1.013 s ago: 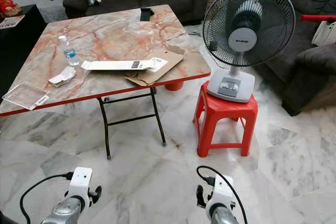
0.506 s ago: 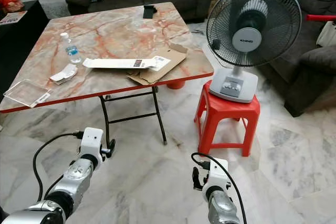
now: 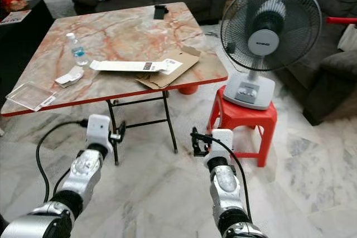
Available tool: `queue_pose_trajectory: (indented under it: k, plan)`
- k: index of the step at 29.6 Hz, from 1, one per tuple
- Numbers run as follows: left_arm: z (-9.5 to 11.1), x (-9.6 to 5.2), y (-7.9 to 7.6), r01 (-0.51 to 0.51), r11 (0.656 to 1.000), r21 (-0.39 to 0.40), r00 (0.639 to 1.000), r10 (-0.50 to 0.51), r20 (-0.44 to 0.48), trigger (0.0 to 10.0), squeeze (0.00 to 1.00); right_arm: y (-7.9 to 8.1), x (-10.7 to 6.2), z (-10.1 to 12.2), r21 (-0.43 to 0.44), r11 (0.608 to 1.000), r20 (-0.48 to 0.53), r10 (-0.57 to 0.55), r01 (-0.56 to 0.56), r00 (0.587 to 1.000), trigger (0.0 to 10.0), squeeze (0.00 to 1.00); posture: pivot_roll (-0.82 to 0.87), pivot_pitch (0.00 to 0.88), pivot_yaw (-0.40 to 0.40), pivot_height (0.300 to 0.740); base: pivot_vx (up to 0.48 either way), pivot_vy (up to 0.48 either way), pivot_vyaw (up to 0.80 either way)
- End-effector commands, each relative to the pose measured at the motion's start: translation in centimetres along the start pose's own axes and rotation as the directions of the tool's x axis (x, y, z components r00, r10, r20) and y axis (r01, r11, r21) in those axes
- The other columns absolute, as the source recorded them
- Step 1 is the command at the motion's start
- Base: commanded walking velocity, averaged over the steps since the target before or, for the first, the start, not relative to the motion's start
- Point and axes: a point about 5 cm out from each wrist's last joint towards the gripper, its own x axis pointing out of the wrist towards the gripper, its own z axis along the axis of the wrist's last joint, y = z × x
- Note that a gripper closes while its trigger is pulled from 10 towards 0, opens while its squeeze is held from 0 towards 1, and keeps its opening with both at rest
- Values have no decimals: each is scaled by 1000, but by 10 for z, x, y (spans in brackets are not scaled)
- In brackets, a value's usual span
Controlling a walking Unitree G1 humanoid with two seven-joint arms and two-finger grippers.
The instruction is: Picking trash to rubbish bin
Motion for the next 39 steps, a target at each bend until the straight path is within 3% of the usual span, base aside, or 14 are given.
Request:
queue_pose_trajectory:
  k: [1, 6, 15, 19, 23, 28, 39]
  plan:
    - [7, 3, -1, -8, 1000, 3, 999, 8, 36, 10000, 0, 6, 0, -1, 1, 1000, -1, 16, -16, 1000, 10000, 0, -54, 0, 62, 740, 0, 0, 0]
    - [24, 11, 3, -27, 1000, -1, 994, 27, 109, 10000, 0, 0, -12, -25, -10, 1000, -135, -5, 4, 991, 10000, 0, -61, 0, 71, 740, 50, 0, 0]
    - [32, 16, 1, -36, 999, -8, 991, 37, 128, 10000, 0, -3, -21, -38, -19, 1000, -202, -10, 7, 979, 10000, 0, -74, 0, 81, 740, 283, 0, 0]
    - [29, 14, 1, -35, 999, -8, 992, 35, 124, 10000, 0, 0, -16, -30, -22, 1000, -146, -7, 4, 989, 10000, 0, -76, 0, 87, 740, 290, 0, 0]
    - [20, 9, 4, -35, 999, 1, 994, 35, 100, 10000, 0, 7, -2, 0, -16, 1000, 32, 8, -8, 999, 10000, 0, -72, 0, 88, 740, 292, 0, 0]
    - [15, 5, 4, -42, 999, -1, 995, 42, 93, 10000, 0, 16, 13, 37, -16, 999, 202, 46, -43, 978, 10000, 0, -75, 0, 88, 740, 292, 0, 0]
    - [24, 10, 0, -40, 999, -14, 992, 42, 119, 10000, 0, 27, 24, 64, -17, 997, 292, 73, -71, 954, 10000, 0, -66, 0, 76, 740, 298, 0, 0]
